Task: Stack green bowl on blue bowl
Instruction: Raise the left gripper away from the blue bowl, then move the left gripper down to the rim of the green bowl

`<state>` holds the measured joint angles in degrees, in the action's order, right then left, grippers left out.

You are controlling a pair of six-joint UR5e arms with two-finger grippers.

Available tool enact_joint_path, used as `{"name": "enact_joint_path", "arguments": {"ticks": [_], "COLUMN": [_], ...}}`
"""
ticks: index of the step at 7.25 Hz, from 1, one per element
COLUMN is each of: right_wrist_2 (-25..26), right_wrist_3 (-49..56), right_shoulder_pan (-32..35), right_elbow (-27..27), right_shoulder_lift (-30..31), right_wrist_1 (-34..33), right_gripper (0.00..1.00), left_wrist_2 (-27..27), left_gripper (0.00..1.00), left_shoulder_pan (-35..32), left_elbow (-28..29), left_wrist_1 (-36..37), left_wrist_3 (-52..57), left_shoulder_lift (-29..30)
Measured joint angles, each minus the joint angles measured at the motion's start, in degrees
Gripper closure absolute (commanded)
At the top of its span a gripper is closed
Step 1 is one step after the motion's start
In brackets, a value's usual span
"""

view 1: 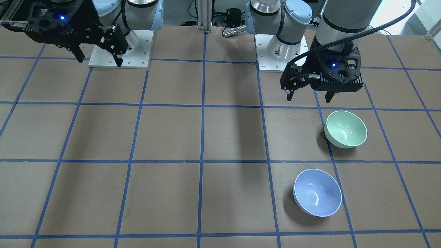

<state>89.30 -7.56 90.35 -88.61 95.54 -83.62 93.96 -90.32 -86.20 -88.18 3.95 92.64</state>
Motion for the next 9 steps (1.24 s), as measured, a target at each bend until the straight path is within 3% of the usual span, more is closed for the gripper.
{"name": "enact_joint_path", "arguments": {"ticks": [6, 9], "right_wrist_2": [0.00, 0.00], "right_wrist_3": [0.00, 0.00], "right_shoulder_pan": [0.00, 0.00], "right_elbow": [0.00, -0.05], "right_shoulder_lift": [0.00, 0.00], "right_wrist_1": [-0.02, -0.04], "right_gripper": [0.00, 0.00], "left_wrist_2": [-0.03, -4.49], "left_gripper": [0.00, 0.00], "left_shoulder_pan": [1.60, 12.30], "left_elbow": [-0.45, -1.66], "left_wrist_1": [-0.42, -0.85], "left_wrist_3": [0.02, 7.48], "left_shoulder_lift": [-0.10, 0.22]}}
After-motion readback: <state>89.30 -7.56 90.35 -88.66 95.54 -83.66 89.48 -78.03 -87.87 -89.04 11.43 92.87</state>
